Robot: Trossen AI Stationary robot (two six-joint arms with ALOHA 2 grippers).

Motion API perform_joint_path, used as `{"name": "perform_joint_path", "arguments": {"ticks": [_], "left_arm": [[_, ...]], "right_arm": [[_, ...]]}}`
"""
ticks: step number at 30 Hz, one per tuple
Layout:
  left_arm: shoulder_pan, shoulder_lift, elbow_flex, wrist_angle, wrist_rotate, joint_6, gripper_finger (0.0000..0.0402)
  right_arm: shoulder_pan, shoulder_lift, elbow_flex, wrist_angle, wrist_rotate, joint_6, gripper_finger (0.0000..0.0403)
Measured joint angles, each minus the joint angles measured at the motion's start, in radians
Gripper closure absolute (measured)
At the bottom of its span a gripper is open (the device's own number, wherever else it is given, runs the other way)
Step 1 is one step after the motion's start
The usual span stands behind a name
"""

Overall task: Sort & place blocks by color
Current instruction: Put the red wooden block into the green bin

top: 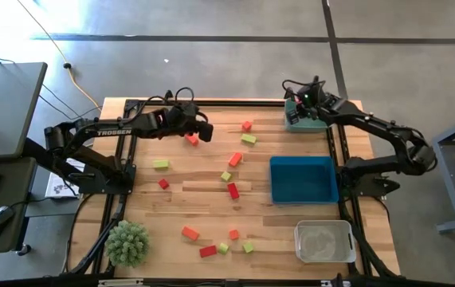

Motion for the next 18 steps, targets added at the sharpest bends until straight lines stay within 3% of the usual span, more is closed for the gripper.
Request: {"name": "perform_joint_path", "arguments": {"ticks": [8, 18], "left_arm": [[0.014, 0.091, 0.0, -0.034, 0.008, -0.106, 0.0206], [0.045, 0.192, 0.0, -0.1, 0.038, -0.186, 0.0206]], "right_arm": [[-0.082, 0.071, 0.0, -0.029, -0.036, -0.04, 0.0359], [-0.097, 0.128, 0.0, -0.07, -0.034, -0.04, 0.0358]]}}
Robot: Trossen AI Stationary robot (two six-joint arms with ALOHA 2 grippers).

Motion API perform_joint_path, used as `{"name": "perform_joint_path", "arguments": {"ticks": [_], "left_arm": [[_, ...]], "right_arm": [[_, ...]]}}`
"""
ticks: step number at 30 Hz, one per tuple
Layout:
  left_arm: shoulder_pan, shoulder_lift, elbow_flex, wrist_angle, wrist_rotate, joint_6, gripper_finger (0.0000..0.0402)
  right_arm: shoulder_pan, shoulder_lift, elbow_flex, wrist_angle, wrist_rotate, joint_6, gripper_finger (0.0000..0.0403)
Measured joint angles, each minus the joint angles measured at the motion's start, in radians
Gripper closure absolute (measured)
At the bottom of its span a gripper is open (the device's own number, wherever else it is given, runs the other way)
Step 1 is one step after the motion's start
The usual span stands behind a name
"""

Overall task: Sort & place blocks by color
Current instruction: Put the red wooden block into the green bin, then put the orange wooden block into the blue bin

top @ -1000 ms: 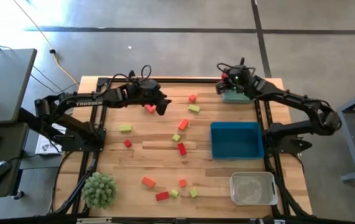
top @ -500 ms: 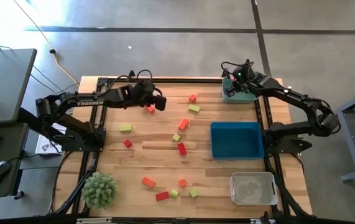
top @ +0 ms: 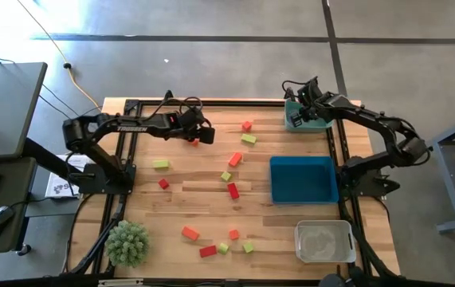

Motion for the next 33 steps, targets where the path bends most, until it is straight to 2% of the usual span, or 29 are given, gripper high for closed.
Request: {"name": "perform_joint_path", "arguments": {"ticks": [4, 12, 16, 26, 33], "left_arm": [[0.0, 0.003, 0.0, -0.003, -0.009, -0.006, 0.0206], [0.0, 0.001, 0.0, -0.007, -0.008, -0.007, 0.0206], [0.001, 0.001, 0.024, -0.061, 0.014, -0.028, 0.0206], [0.001, -0.001, 0.171, -0.33, -0.015, 0.107, 0.0206], [-0.044, -0.001, 0.206, -0.503, 0.075, 0.142, 0.0206]], "right_arm": [[0.0, 0.0, 0.0, 0.0, 0.0, -0.026, 0.0333], [0.0, 0.0, 0.0, 0.006, 0.019, -0.035, 0.0238], [0.0, 0.0, 0.0, 0.011, 0.03, -0.035, 0.0208], [0.0, 0.0, 0.0, 0.012, 0.015, -0.036, 0.0194], [0.0, 0.0, 0.0, 0.012, 0.002, -0.035, 0.0194]]}}
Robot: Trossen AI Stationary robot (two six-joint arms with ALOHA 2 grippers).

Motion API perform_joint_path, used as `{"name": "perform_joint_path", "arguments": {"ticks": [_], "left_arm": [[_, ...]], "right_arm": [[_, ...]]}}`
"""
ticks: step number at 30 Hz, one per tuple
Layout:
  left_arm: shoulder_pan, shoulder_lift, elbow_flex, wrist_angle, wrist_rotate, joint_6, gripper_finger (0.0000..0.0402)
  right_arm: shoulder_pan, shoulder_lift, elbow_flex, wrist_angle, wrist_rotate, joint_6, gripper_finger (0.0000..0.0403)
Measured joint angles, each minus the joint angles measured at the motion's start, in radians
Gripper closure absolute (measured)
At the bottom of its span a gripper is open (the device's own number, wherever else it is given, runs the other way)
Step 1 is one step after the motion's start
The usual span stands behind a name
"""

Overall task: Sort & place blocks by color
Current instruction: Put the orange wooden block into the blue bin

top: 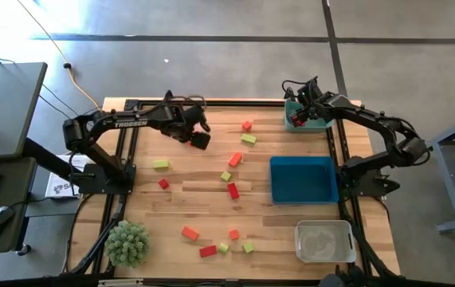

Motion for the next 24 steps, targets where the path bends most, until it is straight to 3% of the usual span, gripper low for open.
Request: {"name": "perform_joint_path", "arguments": {"ticks": [8, 24], "left_arm": [[-0.19, 0.0, 0.0, -0.076, 0.004, 0.187, 0.0206], [-0.54, 0.0, 0.0, -0.079, 0.027, 0.58, 0.0206]], "right_arm": [[0.001, -0.011, 0.0, -0.001, -0.007, -0.002, 0.0194], [0.027, -0.014, 0.278, -0.229, -0.28, 0.142, 0.0194]]}}
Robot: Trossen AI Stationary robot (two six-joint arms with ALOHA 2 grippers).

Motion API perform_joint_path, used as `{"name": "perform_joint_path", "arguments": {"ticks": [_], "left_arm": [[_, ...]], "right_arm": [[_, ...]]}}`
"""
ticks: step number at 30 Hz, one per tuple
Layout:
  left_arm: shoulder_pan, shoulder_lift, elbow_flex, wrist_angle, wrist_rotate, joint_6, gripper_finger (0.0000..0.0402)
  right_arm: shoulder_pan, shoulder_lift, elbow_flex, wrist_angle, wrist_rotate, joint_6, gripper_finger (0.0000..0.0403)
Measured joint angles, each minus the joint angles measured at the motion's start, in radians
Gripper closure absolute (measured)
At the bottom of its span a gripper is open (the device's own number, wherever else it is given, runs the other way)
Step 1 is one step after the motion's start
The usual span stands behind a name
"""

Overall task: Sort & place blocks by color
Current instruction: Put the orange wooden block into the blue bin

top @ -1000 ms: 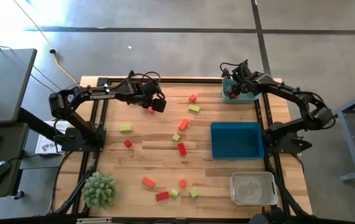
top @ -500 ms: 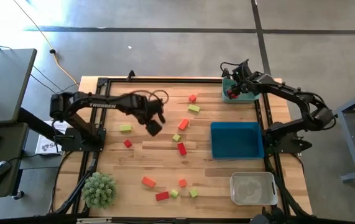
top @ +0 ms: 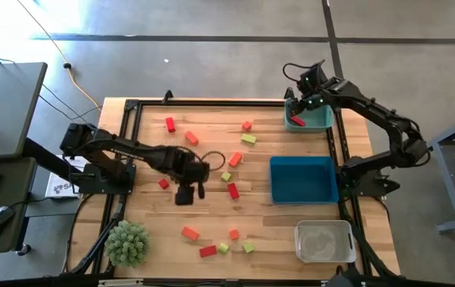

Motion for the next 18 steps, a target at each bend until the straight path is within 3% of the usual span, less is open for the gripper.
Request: {"name": "perform_joint_path", "arguments": {"ticks": [12, 18], "left_arm": [[-0.207, 0.0, -0.027, 0.016, 0.045, 0.053, 0.0206], [-0.302, 0.0, -0.063, 0.116, 0.045, 0.033, 0.0206]], "right_arm": [[0.175, 0.0, 0.045, -0.008, -0.036, 0.187, 0.0194], [0.268, 0.0, 0.045, -0.008, -0.034, 0.272, 0.0194]]}}
